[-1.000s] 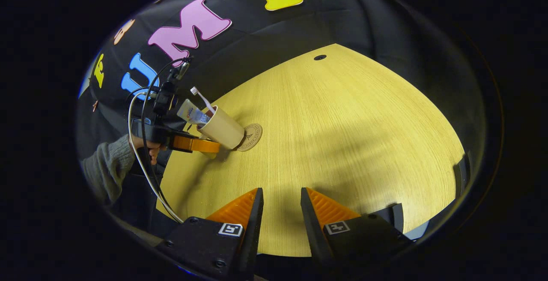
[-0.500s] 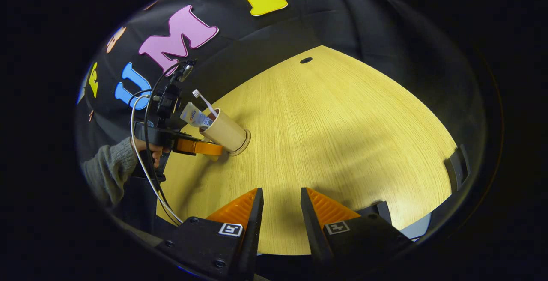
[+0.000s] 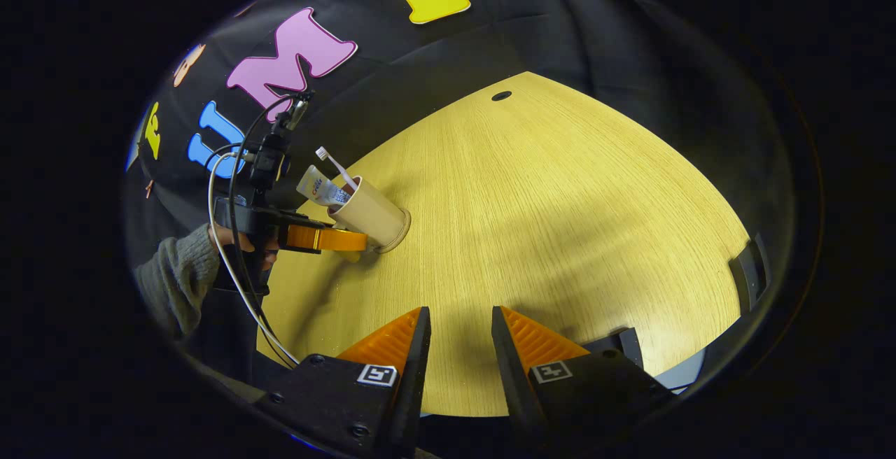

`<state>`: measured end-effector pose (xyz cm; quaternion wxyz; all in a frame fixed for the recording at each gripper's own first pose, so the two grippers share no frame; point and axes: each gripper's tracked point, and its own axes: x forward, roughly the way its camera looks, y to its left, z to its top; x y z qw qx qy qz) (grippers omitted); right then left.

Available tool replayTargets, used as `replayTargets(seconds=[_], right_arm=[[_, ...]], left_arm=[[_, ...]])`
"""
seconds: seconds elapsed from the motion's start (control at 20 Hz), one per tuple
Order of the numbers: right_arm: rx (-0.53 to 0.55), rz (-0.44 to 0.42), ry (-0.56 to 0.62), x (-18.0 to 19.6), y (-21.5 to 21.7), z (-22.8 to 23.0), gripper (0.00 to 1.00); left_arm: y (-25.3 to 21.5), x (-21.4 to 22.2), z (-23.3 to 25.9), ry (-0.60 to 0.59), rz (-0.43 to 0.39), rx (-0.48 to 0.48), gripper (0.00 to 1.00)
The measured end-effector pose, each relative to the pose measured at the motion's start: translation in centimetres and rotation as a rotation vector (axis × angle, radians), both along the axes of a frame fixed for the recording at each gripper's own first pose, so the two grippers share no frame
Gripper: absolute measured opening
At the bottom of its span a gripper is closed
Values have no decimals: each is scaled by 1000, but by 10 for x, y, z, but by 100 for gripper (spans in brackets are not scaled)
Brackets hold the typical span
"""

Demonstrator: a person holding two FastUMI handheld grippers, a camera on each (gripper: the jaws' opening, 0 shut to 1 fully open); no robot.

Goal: Put the toothbrush and toothpaste on the desktop into the cup, then pick up the cup and place it on the coaster on the desktop.

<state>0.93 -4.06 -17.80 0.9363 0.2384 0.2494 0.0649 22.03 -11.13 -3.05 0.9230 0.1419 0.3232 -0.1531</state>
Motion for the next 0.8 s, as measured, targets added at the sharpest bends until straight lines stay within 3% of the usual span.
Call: replayTargets(seconds=[0.1,0.15,0.8], right_arm=[[0,5,1,0,3,-1,54],[-1,9,2,1,4,-2,54],[-49,134,14,13,44,4,54]], left_arm=[[4,-4,4,-20,17,-2,96],[7,-7,8,-42,25,-7,100],[76,-105,55,-458,166,-236,100]])
